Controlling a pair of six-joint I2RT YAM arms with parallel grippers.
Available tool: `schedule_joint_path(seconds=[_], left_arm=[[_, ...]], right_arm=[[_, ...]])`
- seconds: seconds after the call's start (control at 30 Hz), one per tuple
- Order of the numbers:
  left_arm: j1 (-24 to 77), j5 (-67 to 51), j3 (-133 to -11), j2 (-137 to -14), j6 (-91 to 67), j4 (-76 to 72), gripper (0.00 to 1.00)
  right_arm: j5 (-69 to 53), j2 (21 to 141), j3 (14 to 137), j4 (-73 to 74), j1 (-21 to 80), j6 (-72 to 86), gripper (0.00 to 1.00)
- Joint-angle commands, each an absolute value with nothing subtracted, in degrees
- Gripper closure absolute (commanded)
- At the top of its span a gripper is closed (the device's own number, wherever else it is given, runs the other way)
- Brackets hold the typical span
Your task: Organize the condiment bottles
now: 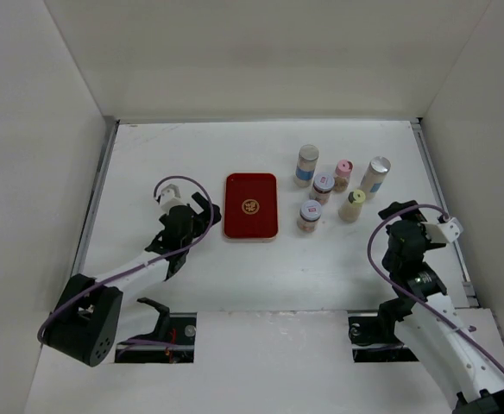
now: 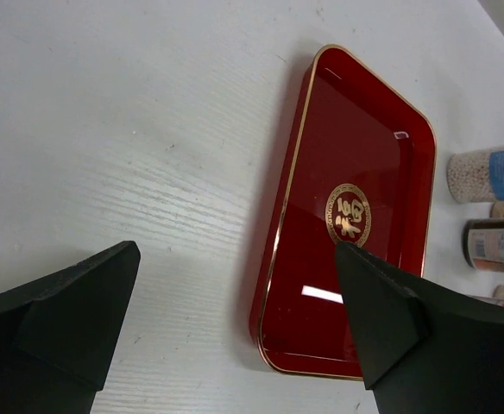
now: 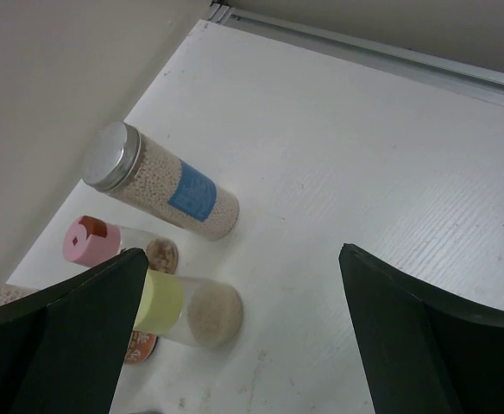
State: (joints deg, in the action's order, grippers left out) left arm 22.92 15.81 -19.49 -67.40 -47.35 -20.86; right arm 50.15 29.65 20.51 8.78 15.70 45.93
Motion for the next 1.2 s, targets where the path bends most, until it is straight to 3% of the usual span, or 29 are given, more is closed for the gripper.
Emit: schedule_joint_path(seconds=[0.0,0.23,0.57,0.6,0.63,0.67,0.7,0.73,0.77,0.8,0.87,0.97,1.03,1.17], left_arm=[[23.16,15.64,-18.90,-64.87,-47.55,-24.26,0.00],[24.65,15.56,-18.55,-65.65,-47.55,-26.71,0.00],[26.41,16.26,-15.74,-64.42,-47.64,-34.00,0.00],[26.67,16.43,-15.56,-64.68,-47.64,-34.62,0.00],[26.93,16.52,-15.47,-65.04,-47.64,-35.15,0.00],[27.11,16.52,-15.47,-65.47,-47.64,-35.50,0.00],[27.11,16.44,-15.47,-65.83,-47.64,-35.68,0.00],[27.11,16.44,-15.47,-66.00,-47.64,-35.77,0.00],[27.20,16.52,-15.38,-66.09,-47.64,-35.95,0.00],[27.29,16.52,-15.29,-66.27,-47.72,-36.12,0.00],[27.46,16.35,-15.12,-67.06,-47.72,-36.91,0.00],[27.64,15.65,-15.20,-68.99,-47.90,-38.14,0.00],[27.73,14.94,-15.38,-69.52,-48.25,-38.58,0.00],[27.90,14.77,-15.38,-69.78,-48.43,-39.20,0.00]], right_arm=[[50.80,29.09,21.36,8.61,15.69,46.14,0.00],[50.89,33.12,24.51,8.17,17.09,43.60,0.00],[47.66,42.96,30.40,-6.57,29.74,30.78,0.02],[45.11,44.46,31.19,-8.33,30.10,29.02,0.16],[42.74,46.21,32.25,-9.39,30.27,28.05,0.36],[40.80,47.88,33.47,-9.84,30.62,27.43,0.65],[39.13,49.64,34.97,-9.67,31.15,26.90,0.84],[37.72,51.66,36.89,-8.71,31.68,26.29,0.93],[36.49,53.77,39.26,-7.31,32.03,25.58,0.95],[35.95,56.14,41.81,-5.73,32.03,24.97,0.94],[34.99,61.32,46.82,-3.79,32.12,22.95,0.82],[32.18,68.71,53.16,-2.90,31.51,18.64,0.47],[30.24,73.45,56.85,-3.43,30.29,16.44,0.29],[26.46,83.03,65.45,-1.06,28.08,14.33,0.10]])
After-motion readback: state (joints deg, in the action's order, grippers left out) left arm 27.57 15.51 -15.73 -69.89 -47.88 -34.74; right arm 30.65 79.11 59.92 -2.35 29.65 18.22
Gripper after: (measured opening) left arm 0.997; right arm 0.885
